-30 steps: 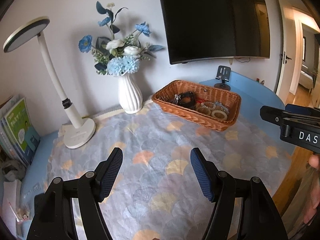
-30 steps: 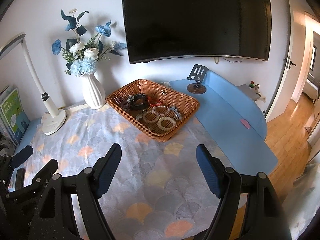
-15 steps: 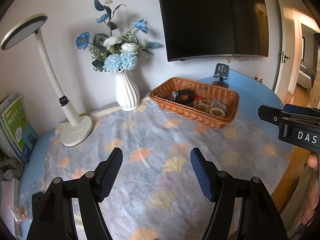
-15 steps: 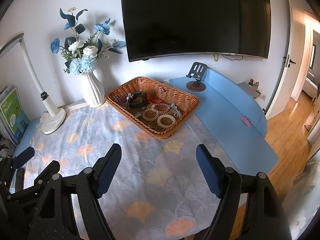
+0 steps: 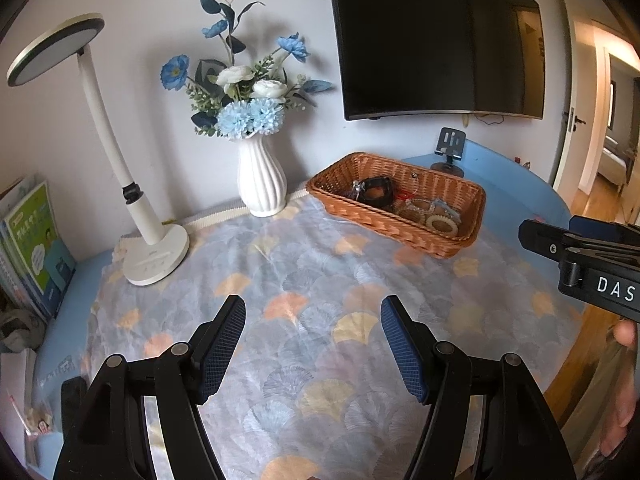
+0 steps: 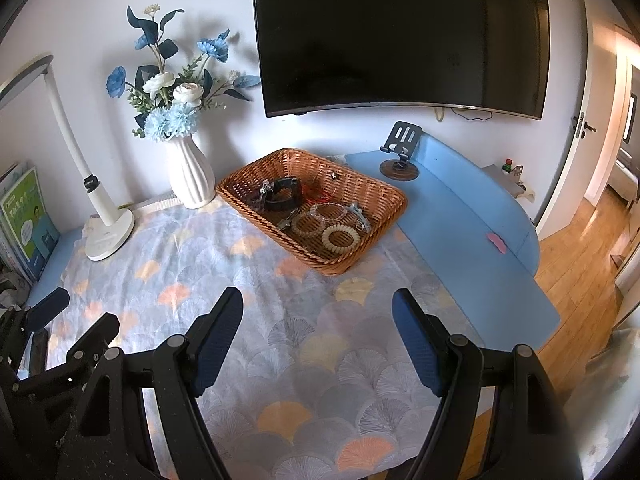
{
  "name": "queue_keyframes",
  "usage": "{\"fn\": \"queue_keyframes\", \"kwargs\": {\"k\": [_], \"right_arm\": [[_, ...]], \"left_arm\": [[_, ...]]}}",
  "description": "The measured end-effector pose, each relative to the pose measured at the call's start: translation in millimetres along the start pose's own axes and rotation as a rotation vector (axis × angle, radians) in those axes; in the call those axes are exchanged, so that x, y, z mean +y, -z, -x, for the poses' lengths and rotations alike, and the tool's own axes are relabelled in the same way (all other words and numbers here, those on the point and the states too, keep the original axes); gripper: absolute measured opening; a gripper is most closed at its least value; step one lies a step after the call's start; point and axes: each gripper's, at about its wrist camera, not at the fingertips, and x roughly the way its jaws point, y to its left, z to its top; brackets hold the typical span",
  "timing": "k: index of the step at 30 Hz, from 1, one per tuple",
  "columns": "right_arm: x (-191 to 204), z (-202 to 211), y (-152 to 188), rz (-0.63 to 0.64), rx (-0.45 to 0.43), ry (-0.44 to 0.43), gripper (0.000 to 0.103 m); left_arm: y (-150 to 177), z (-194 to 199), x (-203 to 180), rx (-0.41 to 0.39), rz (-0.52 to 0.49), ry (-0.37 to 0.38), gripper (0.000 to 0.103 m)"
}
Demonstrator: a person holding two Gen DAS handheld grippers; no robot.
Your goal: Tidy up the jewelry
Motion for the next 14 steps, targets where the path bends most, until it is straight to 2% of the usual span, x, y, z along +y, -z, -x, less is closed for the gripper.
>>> {"fn": "queue_keyframes", "kwargs": {"k": [8,14], "right_arm": [[2.5,-3.2,0.7,0.006,0.009,-0.001,0.079],[6.2,-5.2,1.6,0.011,0.015,-0.002,0.079]], "left_arm": [[0.2,-1.4,3.6,-0.003,0.015,-0.006,0.072],[-0.7,3.3,3.7,-0.051,-0.008,-0.037,0.072]]}}
